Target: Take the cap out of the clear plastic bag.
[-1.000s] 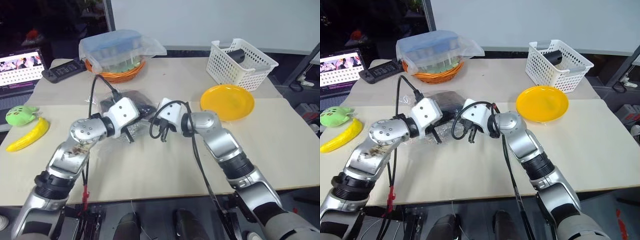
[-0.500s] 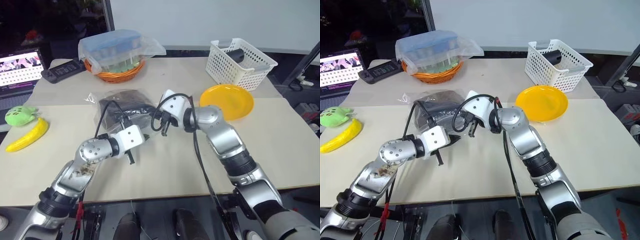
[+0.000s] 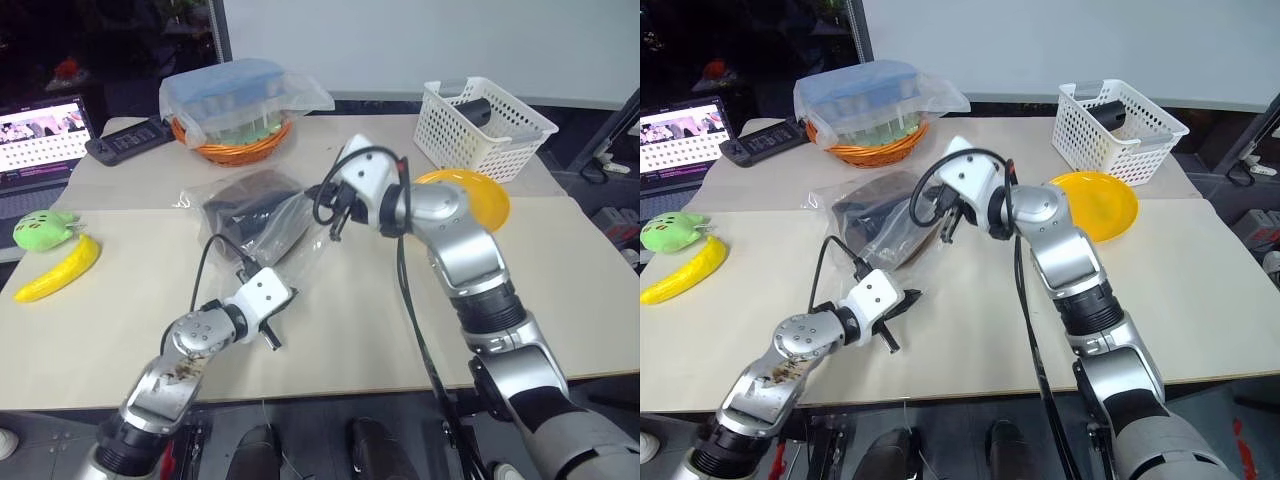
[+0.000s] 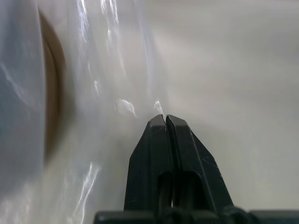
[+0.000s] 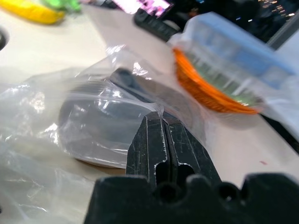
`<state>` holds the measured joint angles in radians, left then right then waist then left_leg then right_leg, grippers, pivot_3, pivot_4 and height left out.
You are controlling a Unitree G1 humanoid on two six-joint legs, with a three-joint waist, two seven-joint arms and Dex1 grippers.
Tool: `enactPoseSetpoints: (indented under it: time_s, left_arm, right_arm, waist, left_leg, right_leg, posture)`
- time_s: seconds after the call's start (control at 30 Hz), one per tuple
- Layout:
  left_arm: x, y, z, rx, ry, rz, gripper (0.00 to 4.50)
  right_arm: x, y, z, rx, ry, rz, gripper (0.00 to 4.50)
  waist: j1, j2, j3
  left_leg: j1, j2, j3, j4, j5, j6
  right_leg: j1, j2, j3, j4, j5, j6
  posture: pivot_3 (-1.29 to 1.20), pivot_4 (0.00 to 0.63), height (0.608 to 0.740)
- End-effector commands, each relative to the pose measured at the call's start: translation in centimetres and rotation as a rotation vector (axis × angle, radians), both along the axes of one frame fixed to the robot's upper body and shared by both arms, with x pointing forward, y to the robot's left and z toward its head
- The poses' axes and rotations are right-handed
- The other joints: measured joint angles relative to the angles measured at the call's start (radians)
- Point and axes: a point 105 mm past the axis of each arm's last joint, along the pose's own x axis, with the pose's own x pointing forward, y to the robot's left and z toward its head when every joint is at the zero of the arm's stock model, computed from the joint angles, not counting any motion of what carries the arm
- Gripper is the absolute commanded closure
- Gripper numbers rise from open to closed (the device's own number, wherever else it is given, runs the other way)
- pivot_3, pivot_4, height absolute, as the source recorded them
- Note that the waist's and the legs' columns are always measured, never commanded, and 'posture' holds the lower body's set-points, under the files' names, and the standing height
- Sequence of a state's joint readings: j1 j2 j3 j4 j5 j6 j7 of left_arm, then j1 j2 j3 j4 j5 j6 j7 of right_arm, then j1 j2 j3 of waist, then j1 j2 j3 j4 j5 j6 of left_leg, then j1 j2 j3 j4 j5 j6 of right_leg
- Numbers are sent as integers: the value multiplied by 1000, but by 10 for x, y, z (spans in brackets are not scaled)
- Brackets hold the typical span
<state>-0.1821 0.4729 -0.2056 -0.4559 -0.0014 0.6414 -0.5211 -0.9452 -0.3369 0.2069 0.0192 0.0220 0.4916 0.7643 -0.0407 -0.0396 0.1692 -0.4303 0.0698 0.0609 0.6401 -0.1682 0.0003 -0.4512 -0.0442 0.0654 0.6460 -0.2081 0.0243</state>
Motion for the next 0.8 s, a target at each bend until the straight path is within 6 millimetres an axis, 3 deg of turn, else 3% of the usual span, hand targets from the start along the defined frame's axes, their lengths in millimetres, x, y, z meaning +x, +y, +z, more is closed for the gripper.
enactPoseSetpoints:
  time_s: [0.03, 0.2, 0.3, 0.5, 0.63, 0.8]
  left_arm:
    - [21, 32, 14, -43, -62, 213, 4428]
    - [36, 81, 23, -48, -116, 409, 4428]
    - [41, 122, 29, 29, -163, 499, 4428]
    - [52, 184, 34, 150, -202, 568, 4428]
    - [69, 200, 39, 178, -226, 549, 4428]
    - [82, 187, 87, -63, -309, 527, 4428]
  right_arm:
    - [-8, -2, 24, 70, -32, 20, 4500]
    - [-12, -9, 13, 47, 7, 4, 4500]
    - [-16, -23, 1, 28, 58, -32, 4500]
    - [-30, -36, -21, -24, 156, -54, 4500]
    - [-39, -23, -29, -29, 196, -14, 4500]
    - [-42, -4, -31, -2, 216, 26, 4500]
  waist:
    - [0, 0, 0]
    - [-4, 0, 0]
    - [-2, 0, 0]
    - [3, 0, 0]
    - [3, 0, 0]
    - [3, -2, 0]
  left_leg:
    - [0, 0, 0, 0, 0, 0]
    - [0, 0, -1, 1, 0, 0]
    - [0, 0, -1, 1, 0, 0]
    - [-1, 0, 0, 1, 0, 0]
    - [-1, 0, 0, 1, 0, 0]
    - [-4, 0, 0, 1, 0, 0]
  right_leg:
    - [0, 0, 0, 0, 0, 0]
    - [0, 0, 0, 0, 0, 0]
    - [0, 0, 0, 0, 1, -2]
    - [-1, -1, 0, 0, 1, -3]
    - [-3, -1, 0, 0, 1, -2]
    - [-5, 0, 0, 0, 3, -4]
  posture:
    - [0, 150, 740]
    - [0, 150, 740]
    - [0, 150, 740]
    - [0, 150, 740]
    - [0, 150, 740]
    - [0, 150, 740]
